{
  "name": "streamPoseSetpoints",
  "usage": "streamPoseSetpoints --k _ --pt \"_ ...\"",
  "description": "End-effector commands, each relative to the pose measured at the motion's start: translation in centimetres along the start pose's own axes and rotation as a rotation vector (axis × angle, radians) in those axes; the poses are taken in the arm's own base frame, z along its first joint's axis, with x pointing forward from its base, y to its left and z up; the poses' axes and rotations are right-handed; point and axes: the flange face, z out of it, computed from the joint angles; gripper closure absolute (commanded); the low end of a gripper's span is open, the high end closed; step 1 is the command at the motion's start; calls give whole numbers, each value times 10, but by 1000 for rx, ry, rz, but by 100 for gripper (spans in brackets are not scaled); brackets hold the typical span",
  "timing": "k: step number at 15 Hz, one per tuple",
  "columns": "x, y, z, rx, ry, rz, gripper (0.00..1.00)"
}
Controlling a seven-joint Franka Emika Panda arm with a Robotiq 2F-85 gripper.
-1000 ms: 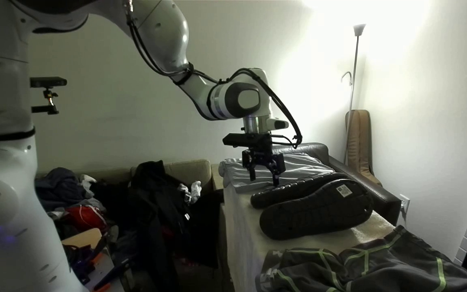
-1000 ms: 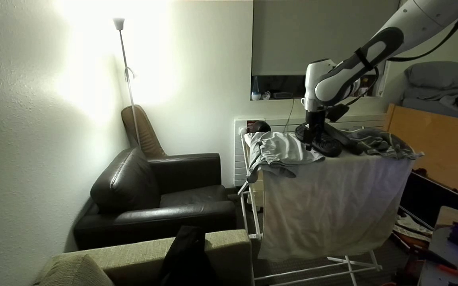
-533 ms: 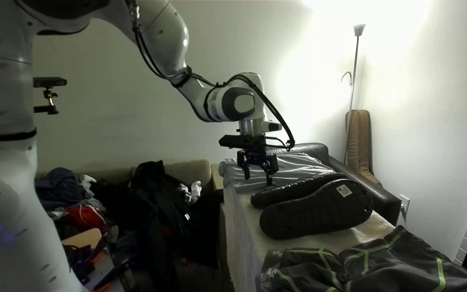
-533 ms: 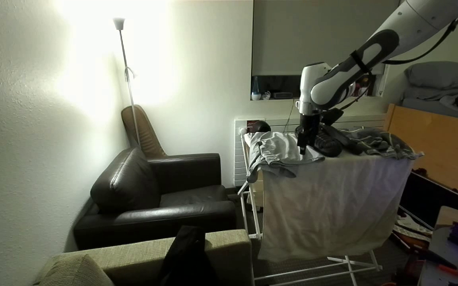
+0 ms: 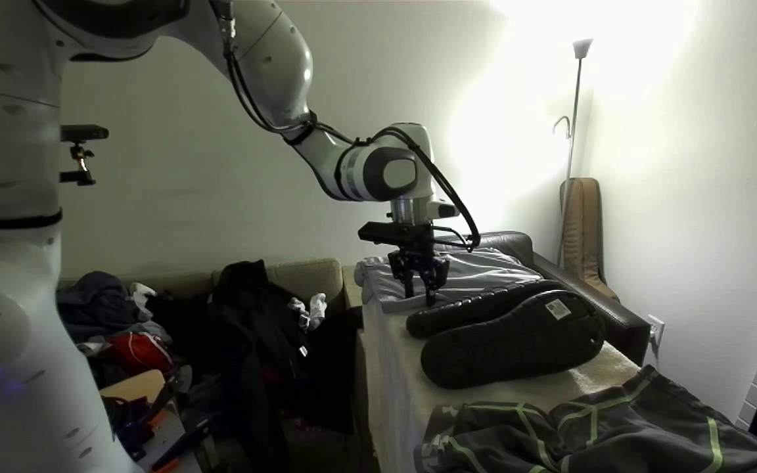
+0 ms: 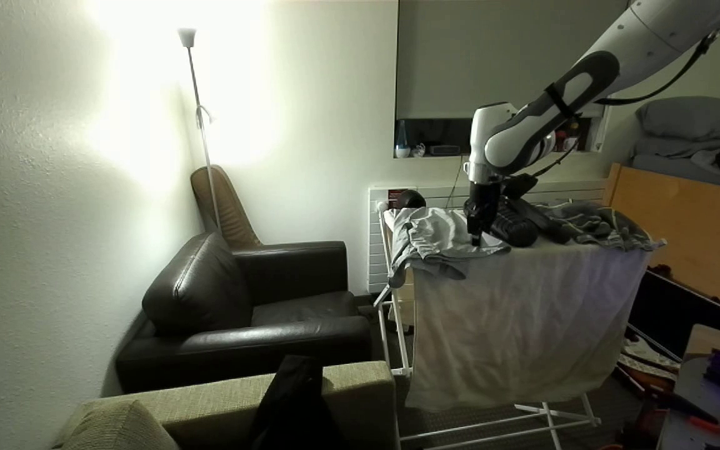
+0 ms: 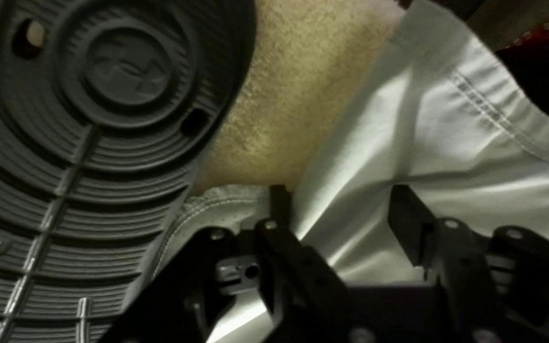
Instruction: Pick up the grey cloth and put it on the sofa
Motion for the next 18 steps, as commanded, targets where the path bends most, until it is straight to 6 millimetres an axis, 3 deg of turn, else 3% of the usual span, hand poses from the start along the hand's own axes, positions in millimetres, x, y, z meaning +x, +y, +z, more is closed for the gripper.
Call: streamPoseSetpoints --k 1,4,8,10,11,13,16,18 --pt "0 4 0 17 5 -18 72" --pt "0 4 0 11 -1 -11 92" --pt "-7 7 -7 -10 -14 2 99" --pt "-10 8 -20 -35 -16 9 96" --pt "-17 20 -34 -44 -20 8 94" --pt "-24 19 -61 -71 -30 1 94" --pt "-35 3 -113 -109 -42 -36 95" --pt "-42 -21 -141 -131 -46 -70 95"
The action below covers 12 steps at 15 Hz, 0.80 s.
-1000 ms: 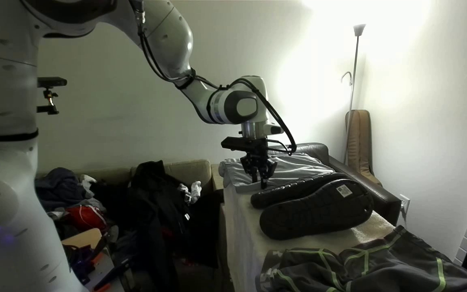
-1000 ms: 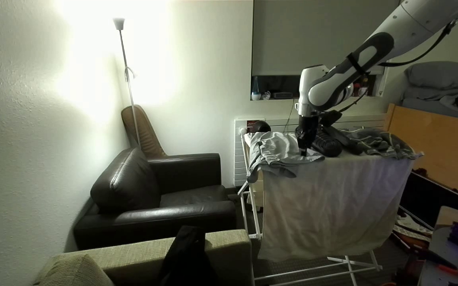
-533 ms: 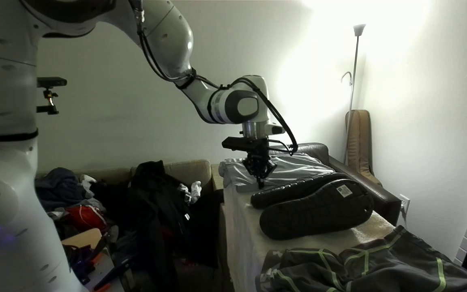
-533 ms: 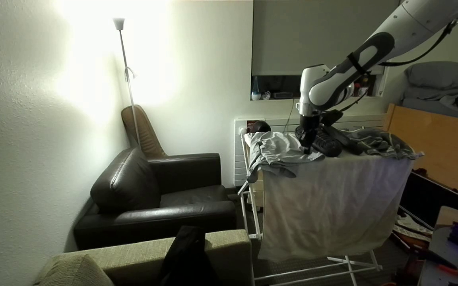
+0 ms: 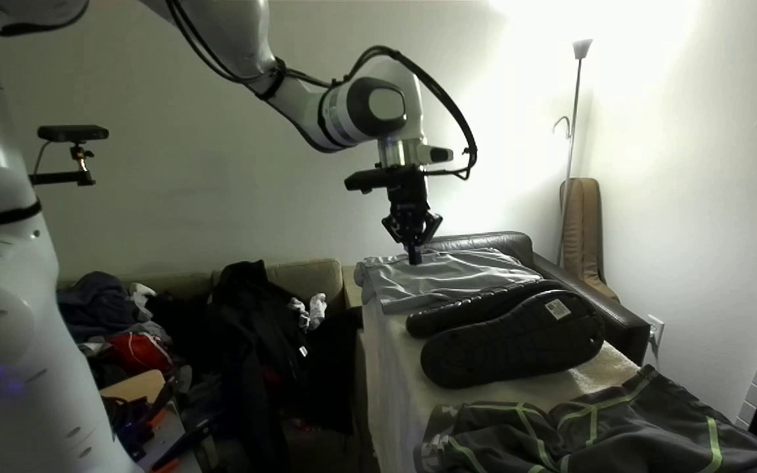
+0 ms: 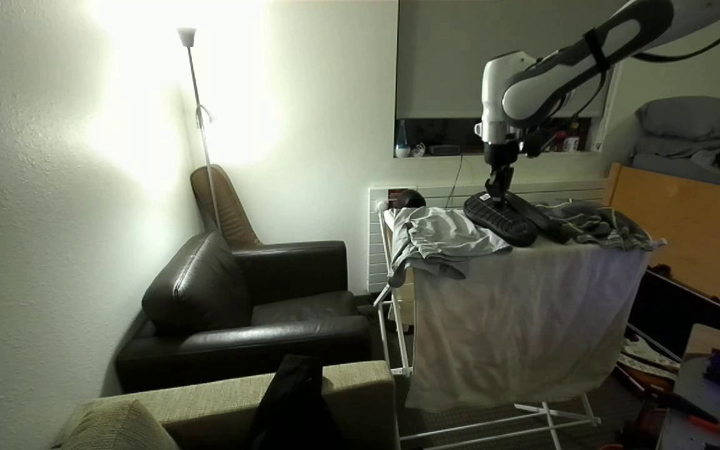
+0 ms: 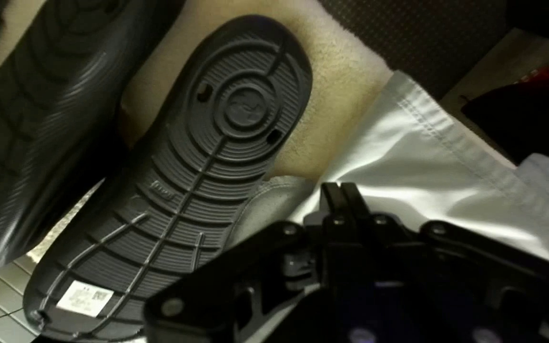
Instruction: Pick up the grey cloth and put it on the sofa
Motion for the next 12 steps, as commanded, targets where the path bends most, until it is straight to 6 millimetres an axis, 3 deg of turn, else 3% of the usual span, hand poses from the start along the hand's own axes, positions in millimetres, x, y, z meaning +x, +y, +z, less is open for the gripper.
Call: streamPoseSetpoints --k 1,4,7,12 --pt "-22 -39 -53 -50 -5 -54 95" --pt "-29 -73 -77 -46 -6 -101 94" --pt "-32 -91 -85 -48 -7 -140 95" --pt "-32 -75 -77 -46 -1 -123 95"
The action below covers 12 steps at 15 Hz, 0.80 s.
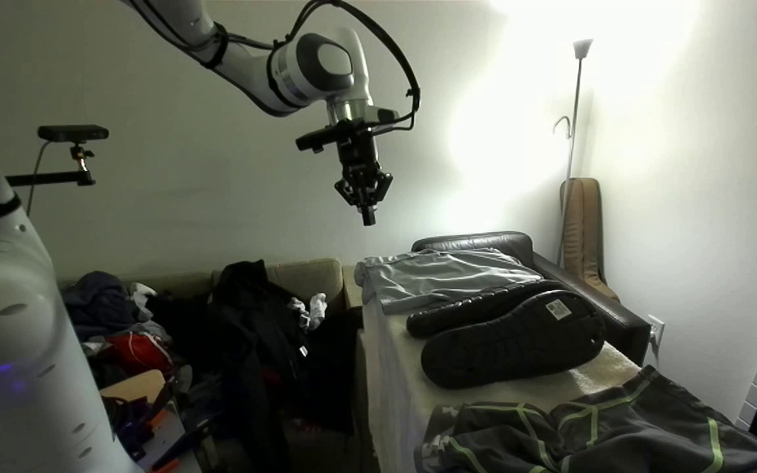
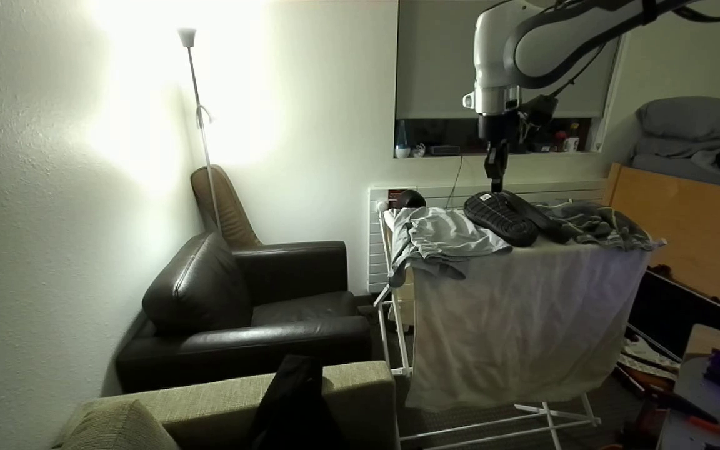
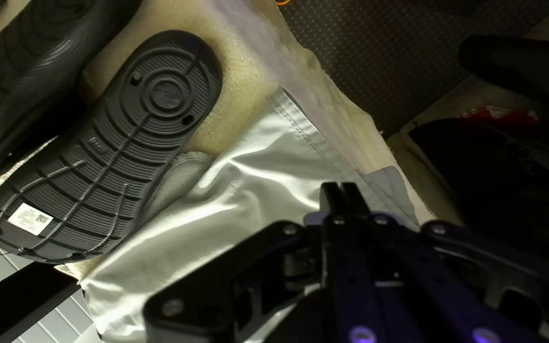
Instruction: Pick up the grey cloth and put it on the sofa
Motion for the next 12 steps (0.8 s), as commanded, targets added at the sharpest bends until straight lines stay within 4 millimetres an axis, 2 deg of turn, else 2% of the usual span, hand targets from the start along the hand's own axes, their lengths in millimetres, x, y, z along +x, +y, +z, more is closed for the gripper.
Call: streamPoseSetpoints --k 1,2,3,5,8,12 --pt "-10 18 8 -11 0 30 95" --pt "-11 25 11 -9 1 42 95" --pt "-12 34 15 -11 2 49 70" --pt "-15 51 24 -17 -3 73 65" --pt "-20 73 40 -19 -14 107 45" --pt "-22 82 59 -15 3 147 19"
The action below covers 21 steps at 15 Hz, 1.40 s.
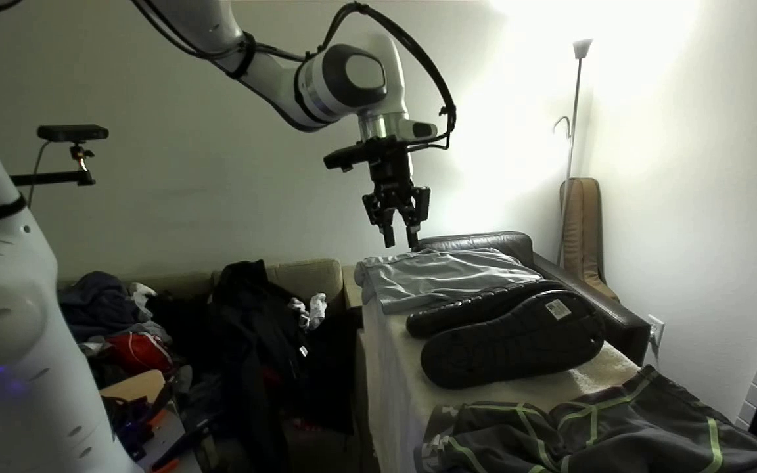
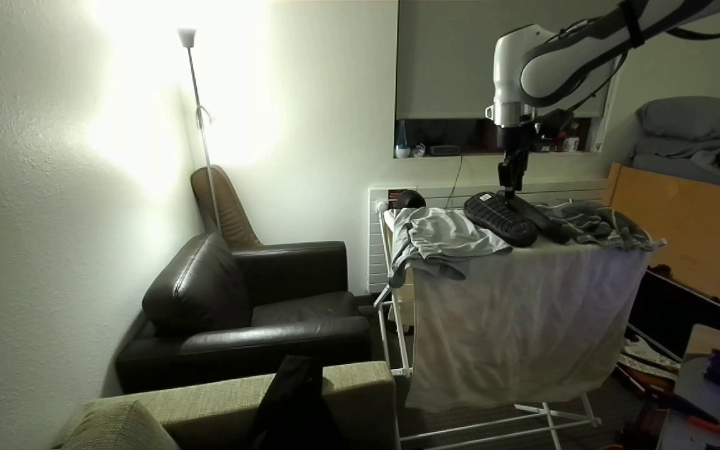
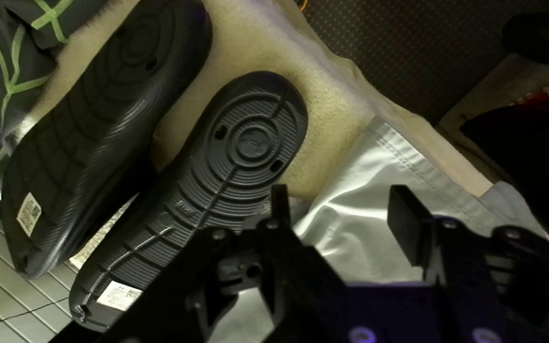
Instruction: Pick up the grey cloth and put it on the sofa
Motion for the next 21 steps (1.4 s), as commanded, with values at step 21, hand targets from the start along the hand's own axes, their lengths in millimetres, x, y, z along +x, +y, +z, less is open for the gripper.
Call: streamPoseSetpoints --k 21 --pt "12 -1 80 8 27 427 0"
